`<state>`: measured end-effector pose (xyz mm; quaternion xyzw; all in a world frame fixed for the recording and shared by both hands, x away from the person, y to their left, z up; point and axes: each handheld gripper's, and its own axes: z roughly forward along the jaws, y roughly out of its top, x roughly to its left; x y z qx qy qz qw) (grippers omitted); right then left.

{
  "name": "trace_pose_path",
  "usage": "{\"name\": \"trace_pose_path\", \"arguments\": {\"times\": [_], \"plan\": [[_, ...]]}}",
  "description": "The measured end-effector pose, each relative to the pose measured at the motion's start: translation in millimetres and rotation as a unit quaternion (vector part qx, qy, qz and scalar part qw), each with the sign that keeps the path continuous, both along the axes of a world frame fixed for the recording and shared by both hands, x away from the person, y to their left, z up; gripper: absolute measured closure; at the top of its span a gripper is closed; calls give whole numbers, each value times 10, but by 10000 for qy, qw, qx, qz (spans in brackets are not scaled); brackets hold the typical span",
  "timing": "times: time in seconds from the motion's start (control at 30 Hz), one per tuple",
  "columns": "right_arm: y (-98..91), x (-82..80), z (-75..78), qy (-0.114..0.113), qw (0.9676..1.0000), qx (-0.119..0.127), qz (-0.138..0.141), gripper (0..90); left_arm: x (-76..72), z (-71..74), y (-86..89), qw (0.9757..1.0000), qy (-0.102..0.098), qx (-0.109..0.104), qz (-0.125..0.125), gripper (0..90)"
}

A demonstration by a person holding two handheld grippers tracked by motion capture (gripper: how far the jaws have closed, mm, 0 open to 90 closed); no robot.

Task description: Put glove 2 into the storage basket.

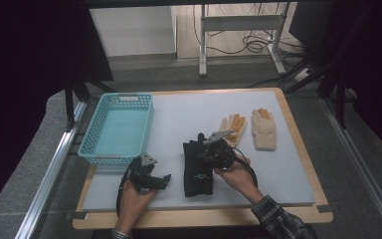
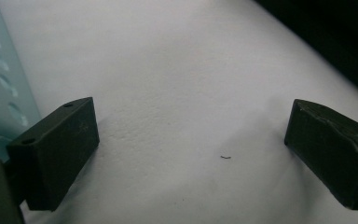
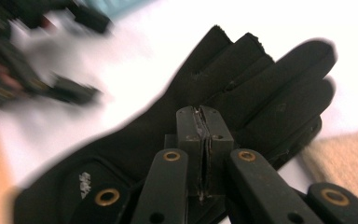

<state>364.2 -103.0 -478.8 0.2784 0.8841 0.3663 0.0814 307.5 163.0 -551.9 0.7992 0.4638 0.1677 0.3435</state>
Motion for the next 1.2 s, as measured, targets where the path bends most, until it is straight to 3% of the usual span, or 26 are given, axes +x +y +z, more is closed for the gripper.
{"name": "trace_pose_path", "arguments": {"times": [0.07,0.17,0.33,0.47,0.67,0.7,0.8,0.87,0.97,1.07,1.2], "plan": [[9,21,-140,-30,9998,-183,-29,848,0,2,4,10000,8,29,-19,33],[3,32,-243,127,9998,-133,-10,742,0,2,4,10000,8,28,-20,33],[-72,-6,-127,-141,9998,-118,-52,580,2,3,6,10000,17,22,-19,32],[-245,17,-76,-53,9999,-18,-159,527,3,6,14,10000,32,-3,-21,34],[-491,-28,-202,-21,9994,-5,-335,484,-52,14,59,10000,63,18,-62,45],[-513,-40,-222,-38,9994,-32,-351,507,-63,16,81,9999,63,28,-77,44],[-590,-92,-309,29,9996,-63,-286,730,-97,21,162,9999,118,89,33,35],[-602,-131,-362,50,9998,-90,-178,811,-115,20,232,9998,139,84,104,33],[-570,-182,-438,38,9999,-124,-82,857,-140,20,330,9995,104,177,238,28],[-490,-227,-485,-35,10000,-57,36,879,-155,-1,427,9994,104,86,330,25],[-343,-259,-492,-135,9997,-104,153,880,-166,-12,470,9996,72,64,247,30]]}}
